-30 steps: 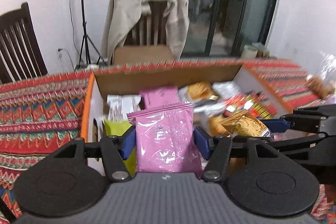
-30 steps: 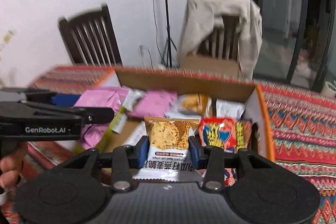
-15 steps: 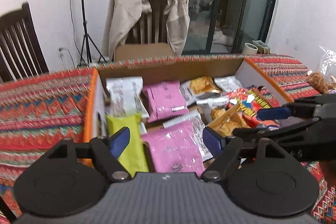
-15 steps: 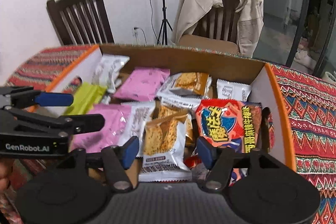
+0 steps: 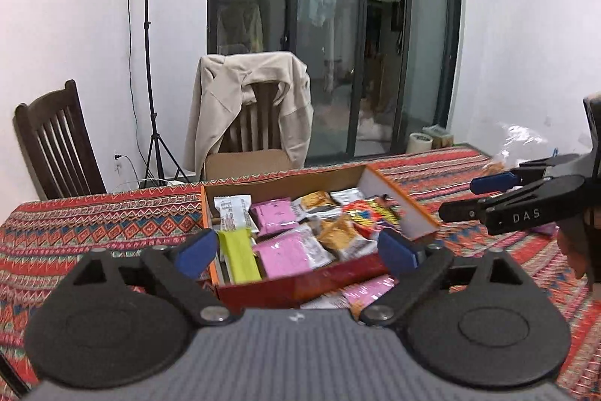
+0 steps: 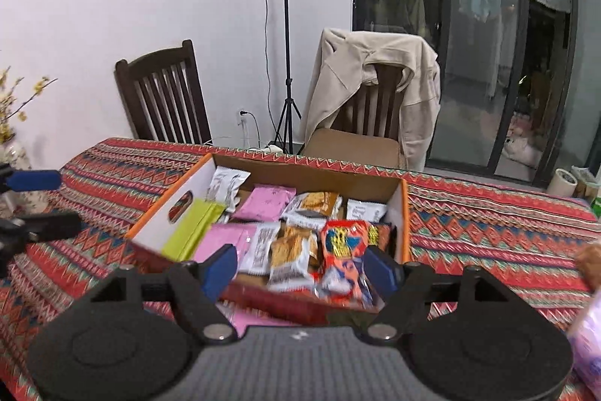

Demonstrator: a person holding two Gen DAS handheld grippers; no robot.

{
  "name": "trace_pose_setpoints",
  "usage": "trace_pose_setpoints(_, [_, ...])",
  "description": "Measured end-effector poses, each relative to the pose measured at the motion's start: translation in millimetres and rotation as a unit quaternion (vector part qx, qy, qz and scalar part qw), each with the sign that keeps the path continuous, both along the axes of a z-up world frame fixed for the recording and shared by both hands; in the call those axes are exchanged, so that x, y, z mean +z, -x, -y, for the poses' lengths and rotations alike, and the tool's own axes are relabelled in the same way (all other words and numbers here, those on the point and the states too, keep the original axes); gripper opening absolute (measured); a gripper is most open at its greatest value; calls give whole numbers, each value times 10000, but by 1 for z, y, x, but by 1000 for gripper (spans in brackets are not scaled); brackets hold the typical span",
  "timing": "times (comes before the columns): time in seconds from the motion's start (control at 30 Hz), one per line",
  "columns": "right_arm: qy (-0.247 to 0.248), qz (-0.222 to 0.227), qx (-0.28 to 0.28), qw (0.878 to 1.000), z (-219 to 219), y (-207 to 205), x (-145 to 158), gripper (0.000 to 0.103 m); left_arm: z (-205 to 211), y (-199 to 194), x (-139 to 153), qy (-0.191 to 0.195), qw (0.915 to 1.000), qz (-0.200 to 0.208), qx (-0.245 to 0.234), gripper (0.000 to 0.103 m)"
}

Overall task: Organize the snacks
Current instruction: 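Withdraw both tools from the box back toward the remaining snacks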

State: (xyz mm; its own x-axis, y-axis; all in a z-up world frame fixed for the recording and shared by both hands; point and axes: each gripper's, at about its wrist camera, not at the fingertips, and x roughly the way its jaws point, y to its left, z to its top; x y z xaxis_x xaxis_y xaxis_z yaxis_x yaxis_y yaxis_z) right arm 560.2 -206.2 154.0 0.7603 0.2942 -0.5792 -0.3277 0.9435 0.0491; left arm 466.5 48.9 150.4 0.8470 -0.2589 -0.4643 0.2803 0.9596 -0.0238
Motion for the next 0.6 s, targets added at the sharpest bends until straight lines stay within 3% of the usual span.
trace_pose_setpoints(0.13, [-61, 244, 112, 9996, 10, 55, 12, 87, -4, 52, 11, -1, 9998, 168, 65, 102])
trace_pose_setpoints(0.3, [-82, 547, 73, 9984, 22, 127, 21, 90, -11, 114, 14, 72, 9994, 318, 150, 103])
trace_pose_setpoints(0.5, [-199, 792, 102, 9966, 35, 207, 17, 98, -8, 185, -6, -64, 9983, 532, 216, 103])
trace_pose_setpoints(0.6, [-242, 889, 93, 9957, 39, 241, 6, 103, -3, 208, -23, 80, 9989, 403, 222, 103])
